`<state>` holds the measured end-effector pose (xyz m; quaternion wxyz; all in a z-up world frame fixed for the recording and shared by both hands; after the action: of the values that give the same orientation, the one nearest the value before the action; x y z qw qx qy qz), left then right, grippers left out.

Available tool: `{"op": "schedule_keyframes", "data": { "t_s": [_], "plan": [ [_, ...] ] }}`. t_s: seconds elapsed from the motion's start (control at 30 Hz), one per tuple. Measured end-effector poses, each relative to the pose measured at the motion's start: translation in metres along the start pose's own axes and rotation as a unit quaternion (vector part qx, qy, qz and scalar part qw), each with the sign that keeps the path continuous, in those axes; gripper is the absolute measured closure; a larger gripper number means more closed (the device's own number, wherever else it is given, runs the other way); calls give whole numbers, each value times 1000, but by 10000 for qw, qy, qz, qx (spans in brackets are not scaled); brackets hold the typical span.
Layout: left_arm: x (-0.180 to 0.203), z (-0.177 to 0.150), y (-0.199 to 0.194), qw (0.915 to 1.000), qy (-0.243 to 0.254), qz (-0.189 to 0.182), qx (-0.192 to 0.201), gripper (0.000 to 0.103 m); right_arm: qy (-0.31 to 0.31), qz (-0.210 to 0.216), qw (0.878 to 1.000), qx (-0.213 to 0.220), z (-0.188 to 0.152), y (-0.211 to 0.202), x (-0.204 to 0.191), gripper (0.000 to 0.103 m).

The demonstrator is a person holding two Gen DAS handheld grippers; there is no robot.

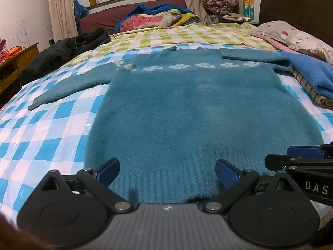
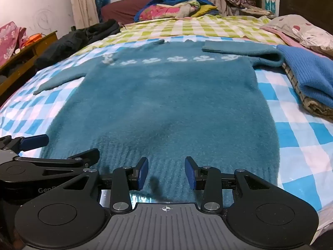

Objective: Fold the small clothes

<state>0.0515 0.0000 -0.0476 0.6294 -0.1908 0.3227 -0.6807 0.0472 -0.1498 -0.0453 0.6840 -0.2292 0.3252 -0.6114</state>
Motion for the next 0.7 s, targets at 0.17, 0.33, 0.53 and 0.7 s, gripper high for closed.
{"op": "schedule_keyframes", "data": {
  "t_s": [0.17, 0.33, 0.53, 0.7],
  "plan": [
    [1, 0, 0, 10000, 23, -12, 5, 2, -9, 0, 10000, 4, 0, 1, 0, 65],
    [2, -1, 0, 10000, 8, -21, -6, 3, -24, -25, 10000, 2, 1, 2, -1, 65],
    [4, -3, 1, 10000, 20, -34, -14, 5, -51, -39, 10000, 9, 2, 1, -1, 65],
    [3, 0, 1, 10000, 18, -52, -49, 6, -77, -67, 9999, 8, 4, 4, 2, 65]
  ]
}}
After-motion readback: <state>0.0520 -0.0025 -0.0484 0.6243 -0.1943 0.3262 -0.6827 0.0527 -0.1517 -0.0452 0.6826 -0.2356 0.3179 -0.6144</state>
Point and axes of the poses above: each gripper's, at about its wrist camera, not at the fingertips, and y roughly the way its jaws point, x to its right, z to its top, the point moved 7 cm from there along y, roughly the way its jaws point, and after that the axes turned 6 degrees about y, right-handed, at the moved point
